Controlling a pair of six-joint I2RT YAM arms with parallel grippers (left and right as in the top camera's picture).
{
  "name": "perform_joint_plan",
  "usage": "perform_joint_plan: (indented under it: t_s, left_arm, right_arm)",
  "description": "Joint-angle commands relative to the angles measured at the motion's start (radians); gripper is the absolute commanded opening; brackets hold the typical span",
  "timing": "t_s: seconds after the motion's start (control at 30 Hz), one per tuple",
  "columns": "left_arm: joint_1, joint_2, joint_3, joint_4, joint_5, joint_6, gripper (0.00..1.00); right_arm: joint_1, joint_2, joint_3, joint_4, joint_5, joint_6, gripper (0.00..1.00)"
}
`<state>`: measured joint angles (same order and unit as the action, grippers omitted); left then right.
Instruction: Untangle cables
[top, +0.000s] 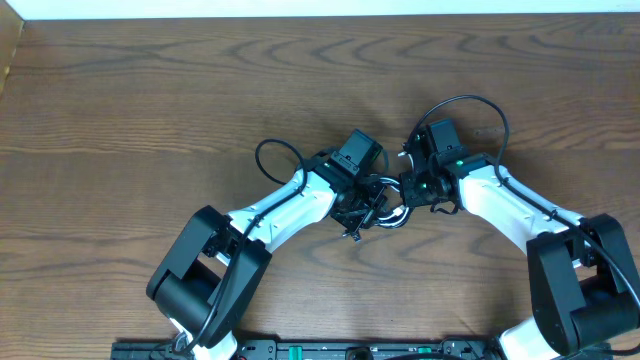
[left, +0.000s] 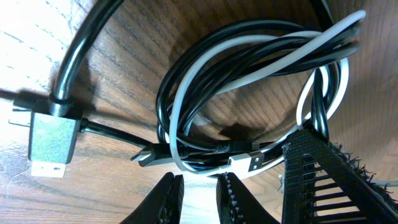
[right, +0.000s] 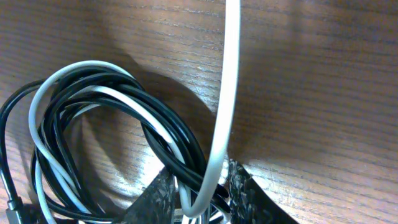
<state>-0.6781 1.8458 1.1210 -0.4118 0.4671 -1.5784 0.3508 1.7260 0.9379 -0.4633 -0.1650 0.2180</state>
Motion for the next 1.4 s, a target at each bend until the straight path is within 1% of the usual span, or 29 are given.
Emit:
perform_joint_plan:
  t_s: [0.0, 0.1, 0.47, 0.6, 1.2, 1.33, 1.37]
  left_arm:
    - [-0.003, 0.018, -0.005, -0.005, -0.019, -0.017, 0.24]
    - [-0.006, 0.023, -0.005, -0.006, -0.043, -0.017, 0.24]
    - [-0.033, 0.027, -0.005, -0.006, -0.047, -0.018, 0.25]
    - [-0.033, 0.027, -0.005, -0.006, -0.095, -0.018, 0.25]
    - [-0.042, 0.031, -0.005, -0.011, -0.105, -0.024, 0.23]
    - [-0.042, 0.031, -0.005, -0.014, -0.114, -0.024, 0.19]
    - [-0.042, 0.031, -0.005, -0.014, -0.114, -0.024, 0.15]
  right_arm:
    - [-0.003, 0.009, 0.013, 0.003, -0.009, -0.006, 0.23]
    - [-0.003, 0.009, 0.013, 0.003, -0.009, -0.006, 0.23]
    - [-0.003, 0.009, 0.013, 0.003, -0.009, -0.006, 0.23]
    - [-0.003, 0.009, 0.013, 0.003, -0.009, -0.006, 0.23]
    - [-0.003, 0.009, 0.013, 0.003, -0.009, -0.006, 0.24]
    - [-0.003, 0.009, 0.013, 0.003, -0.009, -0.006, 0.24]
    - [-0.003, 0.009, 0.013, 0.003, -0.009, -0.006, 0.24]
